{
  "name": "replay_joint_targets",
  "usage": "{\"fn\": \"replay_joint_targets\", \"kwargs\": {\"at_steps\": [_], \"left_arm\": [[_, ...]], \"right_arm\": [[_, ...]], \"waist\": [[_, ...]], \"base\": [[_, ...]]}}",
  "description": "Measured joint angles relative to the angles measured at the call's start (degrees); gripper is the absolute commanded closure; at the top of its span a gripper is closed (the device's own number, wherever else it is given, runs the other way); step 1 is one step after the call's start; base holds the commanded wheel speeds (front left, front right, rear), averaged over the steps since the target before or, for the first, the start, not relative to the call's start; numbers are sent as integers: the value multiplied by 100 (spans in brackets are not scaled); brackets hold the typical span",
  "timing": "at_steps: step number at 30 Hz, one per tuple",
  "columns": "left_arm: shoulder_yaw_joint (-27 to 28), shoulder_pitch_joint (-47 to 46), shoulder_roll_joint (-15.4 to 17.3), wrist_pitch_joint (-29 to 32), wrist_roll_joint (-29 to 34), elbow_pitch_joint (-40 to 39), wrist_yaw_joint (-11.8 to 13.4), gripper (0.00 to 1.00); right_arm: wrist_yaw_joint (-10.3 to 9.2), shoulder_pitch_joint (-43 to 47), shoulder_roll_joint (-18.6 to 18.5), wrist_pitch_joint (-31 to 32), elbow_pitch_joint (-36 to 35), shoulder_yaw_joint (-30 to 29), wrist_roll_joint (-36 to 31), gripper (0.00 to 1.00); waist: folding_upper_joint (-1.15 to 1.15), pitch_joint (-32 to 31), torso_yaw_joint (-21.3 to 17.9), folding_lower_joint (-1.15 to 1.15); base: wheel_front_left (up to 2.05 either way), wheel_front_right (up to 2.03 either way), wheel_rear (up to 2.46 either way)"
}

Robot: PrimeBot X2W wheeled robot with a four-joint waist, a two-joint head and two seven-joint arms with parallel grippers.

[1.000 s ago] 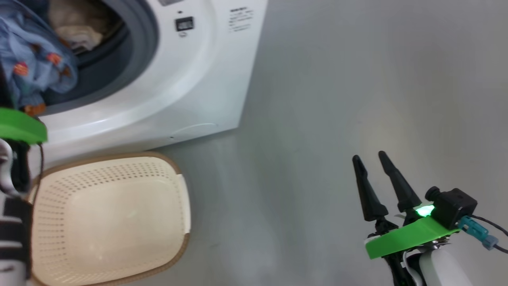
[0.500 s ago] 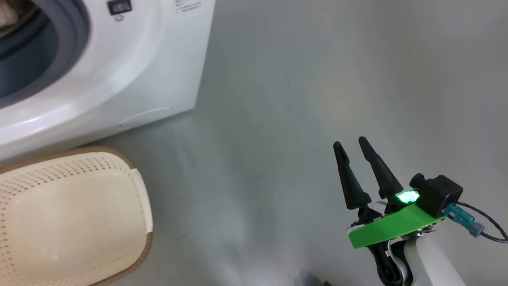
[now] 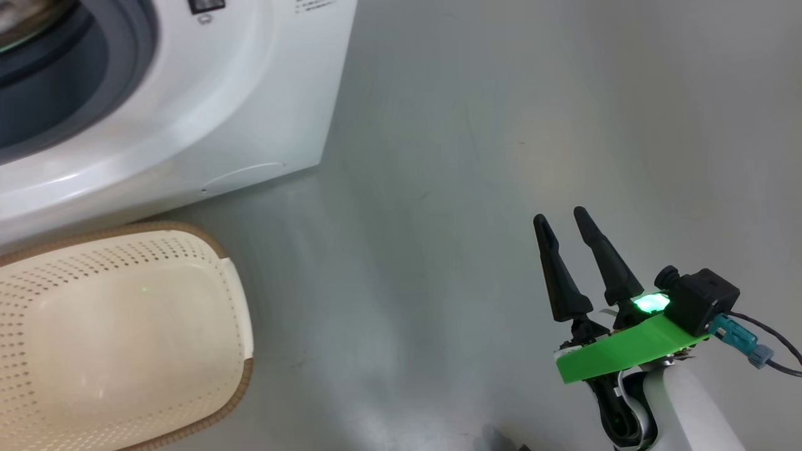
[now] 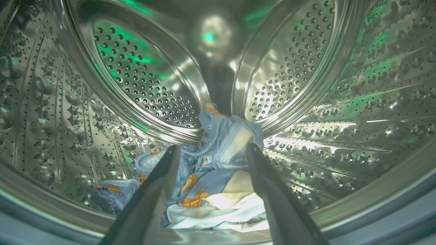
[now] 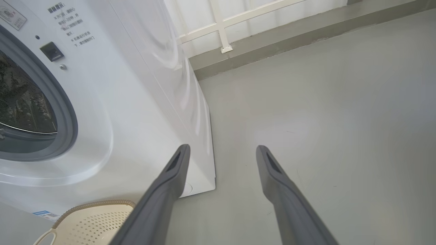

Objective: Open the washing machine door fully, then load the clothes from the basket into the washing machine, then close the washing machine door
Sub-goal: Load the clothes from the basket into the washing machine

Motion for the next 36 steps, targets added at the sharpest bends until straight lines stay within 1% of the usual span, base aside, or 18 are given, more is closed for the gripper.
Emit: {"fn": "replay_joint_targets", "kwargs": {"at_steps": [9,21,22,36], "left_arm": [[-12,806,-369,1,100,-538,0,0],[24,2053,-797,1,155,-1343,-1,0],[24,2053,-797,1,155,-1343,-1,0],[167,4040,-1185,1,213,-2370,-1,0]], "right_arm": [[0,4,-171,0,0,-77,-23,0],[0,77,-397,0,29,-204,-49,0],[0,77,-397,0,29,-204,-49,0],[0,651,-692,1,181,-247,-51,0]], "waist": [[0,-225,284,0],[0,-590,616,0],[0,-590,616,0],[0,-1349,987,0]], "base": [[0,0,0],[0,0,0],[0,0,0],[0,0,0]]}}
